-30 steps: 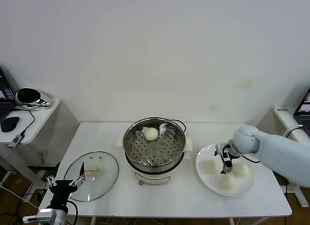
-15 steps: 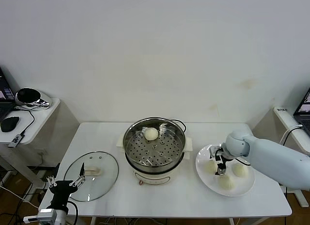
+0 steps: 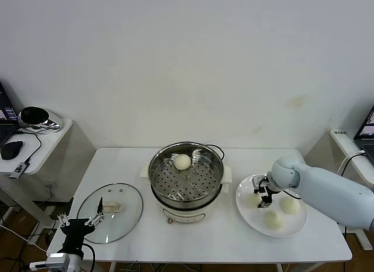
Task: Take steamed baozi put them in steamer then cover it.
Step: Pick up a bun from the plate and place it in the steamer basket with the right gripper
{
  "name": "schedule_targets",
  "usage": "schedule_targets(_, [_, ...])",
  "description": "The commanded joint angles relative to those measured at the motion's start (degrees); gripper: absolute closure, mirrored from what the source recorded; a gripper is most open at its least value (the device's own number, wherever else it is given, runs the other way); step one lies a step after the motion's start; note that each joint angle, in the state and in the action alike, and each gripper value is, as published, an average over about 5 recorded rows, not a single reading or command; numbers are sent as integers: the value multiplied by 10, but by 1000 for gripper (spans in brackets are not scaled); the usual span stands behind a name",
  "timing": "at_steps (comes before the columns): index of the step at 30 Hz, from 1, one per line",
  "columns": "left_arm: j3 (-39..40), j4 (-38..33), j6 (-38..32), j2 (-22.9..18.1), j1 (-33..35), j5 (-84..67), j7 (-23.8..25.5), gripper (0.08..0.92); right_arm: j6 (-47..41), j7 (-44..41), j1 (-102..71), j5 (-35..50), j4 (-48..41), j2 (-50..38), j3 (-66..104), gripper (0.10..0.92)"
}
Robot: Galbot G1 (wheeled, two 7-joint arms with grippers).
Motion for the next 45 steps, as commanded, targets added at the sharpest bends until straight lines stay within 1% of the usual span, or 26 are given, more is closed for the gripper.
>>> schedule_targets(1, [1,-1,1,1,0,0,0,177,1,-26,65,23,26,-33,-8,474])
schedule_targets(6, [2,-1,1,5,-2,0,1,177,-7,-44,203,101,54,-62,-78,472])
schedule_targets(11, [4,0,1,9,-6,-2,1,177,-40,-37,373,196,84,-38,-162,466])
schedule_targets(17, [9,-2,2,12,-11,-2,2,177,-96,-7,498,325,114,71,-238,459])
schedule_targets(19, [9,-2,1,13,-12,-3,2,177,-118,9,512,366,116,117,-252,457])
schedule_targets(23, [7,-1,1,13,-14,-5,1,177,-156,36,495,417,94,208,-261,455])
schedule_targets(27, [4,0,0,11,-17,-6,1,177,-183,56,440,438,55,287,-253,449])
schedule_targets(31, [0,0,0,10,-19,-6,1,177,-200,67,384,433,11,345,-247,448])
schedule_targets(39, [-4,3,-4,6,-22,-8,0,177,-212,78,314,409,-70,415,-245,448])
schedule_targets(45, [-4,3,-6,4,-23,-9,-1,177,-212,79,277,389,-114,452,-239,448])
